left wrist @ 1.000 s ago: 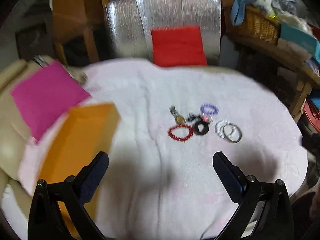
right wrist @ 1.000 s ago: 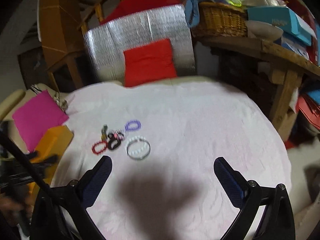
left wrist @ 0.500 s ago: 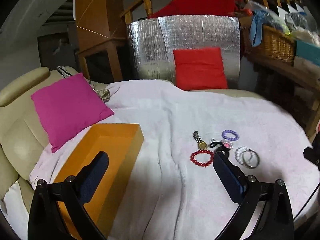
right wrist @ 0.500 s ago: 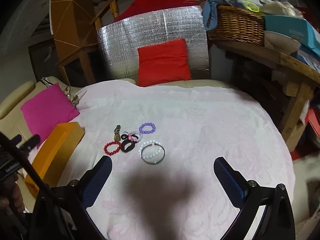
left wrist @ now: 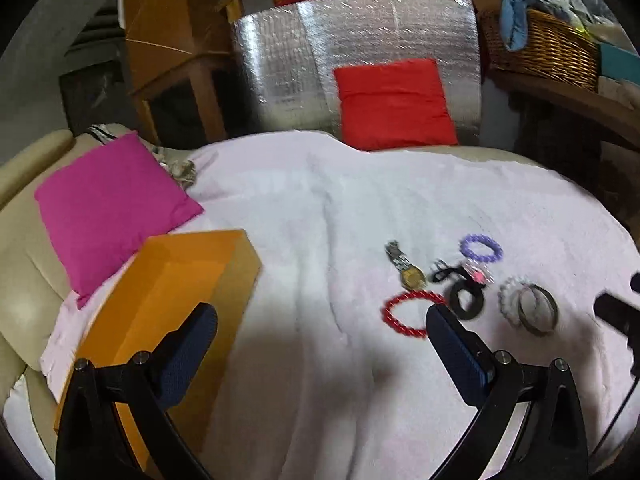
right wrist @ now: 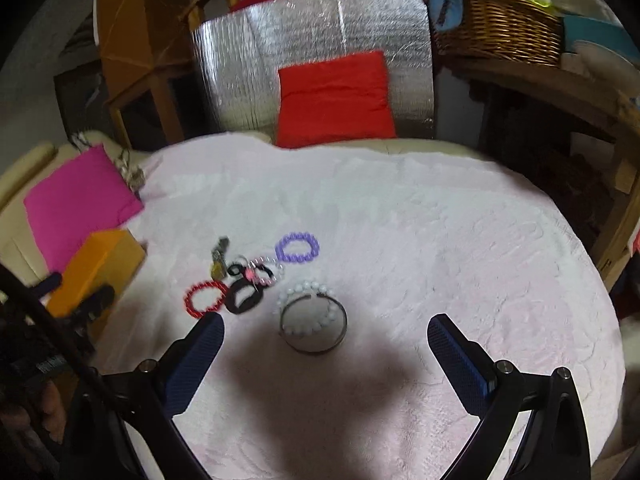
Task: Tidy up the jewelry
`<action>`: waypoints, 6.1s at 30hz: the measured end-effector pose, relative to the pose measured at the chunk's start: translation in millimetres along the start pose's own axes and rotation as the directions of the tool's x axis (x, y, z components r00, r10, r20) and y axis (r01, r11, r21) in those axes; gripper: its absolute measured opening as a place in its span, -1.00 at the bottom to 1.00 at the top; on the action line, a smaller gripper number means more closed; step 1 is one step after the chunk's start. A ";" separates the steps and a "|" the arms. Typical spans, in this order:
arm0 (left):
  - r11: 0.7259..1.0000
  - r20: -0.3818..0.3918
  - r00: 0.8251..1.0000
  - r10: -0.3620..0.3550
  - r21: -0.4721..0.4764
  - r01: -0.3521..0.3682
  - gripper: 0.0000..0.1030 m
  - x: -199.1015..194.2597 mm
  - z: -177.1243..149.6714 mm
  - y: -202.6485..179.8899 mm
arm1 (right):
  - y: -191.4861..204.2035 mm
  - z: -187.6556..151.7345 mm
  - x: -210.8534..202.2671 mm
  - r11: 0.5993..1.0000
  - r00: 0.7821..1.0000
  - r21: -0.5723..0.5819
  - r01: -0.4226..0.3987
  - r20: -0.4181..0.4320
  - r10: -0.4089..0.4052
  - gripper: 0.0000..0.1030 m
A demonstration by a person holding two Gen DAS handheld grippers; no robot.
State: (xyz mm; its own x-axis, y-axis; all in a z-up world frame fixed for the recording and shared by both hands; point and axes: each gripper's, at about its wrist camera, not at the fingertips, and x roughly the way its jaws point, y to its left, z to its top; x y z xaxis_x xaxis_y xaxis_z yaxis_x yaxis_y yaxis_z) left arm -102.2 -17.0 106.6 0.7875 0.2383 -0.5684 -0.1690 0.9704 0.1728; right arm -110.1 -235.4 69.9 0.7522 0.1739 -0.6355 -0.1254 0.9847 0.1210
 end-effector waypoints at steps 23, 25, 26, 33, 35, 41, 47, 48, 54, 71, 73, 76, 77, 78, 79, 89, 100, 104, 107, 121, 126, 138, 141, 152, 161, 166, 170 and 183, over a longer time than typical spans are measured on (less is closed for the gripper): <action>1.000 -0.027 0.999 -0.017 -0.023 0.016 1.00 -6.3 2.8 -5.2 | 8.7 2.0 -18.7 1.000 1.000 -0.008 -0.015 0.027 0.015 1.00; 1.000 -0.049 0.999 -0.010 -0.016 0.010 1.00 -0.8 1.6 -2.5 | 8.0 2.7 -15.8 1.000 1.000 -0.004 -0.015 0.024 0.015 1.00; 1.000 -0.072 0.997 -0.005 -0.018 0.004 1.00 4.7 0.7 0.4 | 8.0 2.7 -13.2 1.000 1.000 -0.001 -0.024 0.017 0.024 1.00; 0.997 -0.219 0.976 0.002 -0.081 -0.020 1.00 43.2 -5.9 27.8 | 18.5 18.7 27.9 0.989 0.986 -0.003 -0.149 -0.073 0.149 0.73; 0.996 -0.240 0.971 -0.001 -0.082 -0.019 1.00 50.8 -7.0 32.2 | 28.0 23.6 44.5 0.982 0.977 -0.022 -0.190 -0.105 0.187 0.61; 0.997 -0.286 0.957 -0.047 -0.077 0.026 1.00 63.7 -6.5 32.3 | 54.1 32.4 100.2 0.964 0.950 -0.062 -0.257 -0.199 0.240 0.07; 0.996 -0.287 0.955 -0.067 -0.068 0.049 1.00 68.8 -2.8 31.7 | 60.0 38.9 142.0 0.969 0.944 -0.037 -0.245 -0.236 0.230 -0.37; 0.997 -0.289 0.955 -0.068 -0.062 0.052 1.00 70.3 -2.3 30.3 | 59.7 40.7 144.3 0.970 0.945 -0.037 -0.241 -0.235 0.226 -0.61; 0.995 -0.281 0.955 -0.092 -0.048 0.082 1.00 71.8 -0.4 21.9 | 36.8 49.9 130.5 0.978 0.959 0.033 -0.207 -0.191 0.209 -0.80; 0.957 -0.320 0.903 -0.286 -0.057 0.283 0.91 106.9 0.3 -38.0 | -85.4 51.5 103.4 0.875 0.930 0.409 -0.259 -0.139 0.340 -0.80; 0.945 -0.341 0.882 -0.325 -0.075 0.318 0.53 116.5 -2.0 -41.8 | -86.0 51.5 103.8 0.868 0.926 0.417 -0.269 -0.136 0.352 -0.80; 0.933 -0.353 0.864 -0.360 -0.117 0.341 0.31 127.1 -6.3 -38.7 | -80.8 51.4 103.5 0.868 0.923 0.411 -0.278 -0.136 0.360 -0.80; 0.930 -0.346 0.864 -0.366 -0.123 0.345 0.24 127.0 -5.5 -37.0 | -81.1 50.8 103.6 0.868 0.922 0.409 -0.282 -0.135 0.363 -0.80; 0.929 -0.341 0.864 -0.370 -0.122 0.349 0.14 126.7 -5.2 -35.8 | -79.5 51.1 103.2 0.868 0.921 0.406 -0.286 -0.134 0.366 -0.80; 0.928 -0.336 0.866 -0.371 -0.120 0.352 0.06 126.6 -4.9 -34.4 | -78.9 51.1 102.7 0.869 0.921 0.403 -0.286 -0.134 0.365 -0.80; 0.930 -0.262 0.892 -0.369 -0.108 0.353 -0.83 112.0 -3.0 -14.7 | -67.7 51.7 97.7 0.864 0.916 0.395 -0.312 -0.114 0.384 -0.80; 0.910 -0.241 0.878 -0.413 -0.077 0.407 -0.83 103.4 0.1 -20.1 | -57.7 52.1 96.7 0.867 0.914 0.378 -0.325 -0.110 0.391 -0.80; 0.903 -0.218 0.877 -0.429 -0.071 0.424 -0.83 91.7 1.2 -19.0 | -58.7 53.0 93.9 0.866 0.915 0.377 -0.329 -0.100 0.391 -0.80; 0.899 -0.186 0.880 -0.437 -0.072 0.431 -0.83 78.8 4.8 -14.5 | -54.9 55.1 90.6 0.862 0.910 0.370 -0.347 -0.088 0.404 -0.80; 0.905 0.039 0.924 -0.380 -0.193 0.380 -0.83 -1.8 20.4 73.1 | 52.8 65.7 78.5 0.794 0.812 0.277 -0.541 -0.074 0.579 -0.80; 0.923 0.164 0.955 -0.249 -0.260 0.285 -0.83 -42.1 22.6 132.9 | 126.8 71.7 73.1 0.744 0.744 0.207 -0.636 -0.092 0.662 -0.80; 0.935 -0.024 1.000 -0.019 -0.354 0.010 -0.82 -3.8 -14.8 208.1 | 292.5 49.4 109.1 0.691 0.654 0.157 -0.706 -0.229 0.721 -0.72; 0.925 -0.048 0.999 0.011 -0.379 -0.028 -0.57 0.8 -19.5 212.7 | 285.7 51.6 115.2 0.689 0.659 0.201 -0.696 -0.203 0.724 -0.50; 0.969 -0.022 0.999 -0.032 -0.248 0.026 -0.36 4.1 -0.5 140.3 | 140.1 70.2 68.0 0.811 0.819 0.204 -0.548 -0.065 0.570 -0.38; 0.971 -0.080 0.979 -0.188 -0.168 0.173 -0.35 44.4 20.5 51.0 | -0.5 48.9 46.8 0.852 0.905 0.351 -0.388 -0.032 0.425 -0.35; 0.958 -0.107 0.960 -0.258 -0.155 0.240 -0.34 68.3 26.2 15.2 | -47.7 41.6 63.6 0.840 0.918 0.427 -0.333 -0.057 0.393 -0.35; 0.942 -0.122 0.943 -0.309 -0.174 0.286 -0.29 89.3 33.1 -6.9 | -65.1 38.0 78.2 0.836 0.916 0.452 -0.311 -0.093 0.391 -0.35; 0.914 -0.211 0.901 -0.380 -0.237 0.329 -0.21 150.9 33.6 -46.0 | -55.6 44.2 128.4 0.773 0.862 0.521 -0.362 -0.128 0.490 -0.35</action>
State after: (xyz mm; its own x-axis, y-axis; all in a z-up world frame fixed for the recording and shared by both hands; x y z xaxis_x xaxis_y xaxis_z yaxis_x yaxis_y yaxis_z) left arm 44.3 -26.9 39.9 0.6484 -0.1452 -0.7474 -0.0356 0.9748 -0.2202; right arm 22.0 -268.3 15.3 0.5045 0.6337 -0.5864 -0.0323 0.6926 0.7206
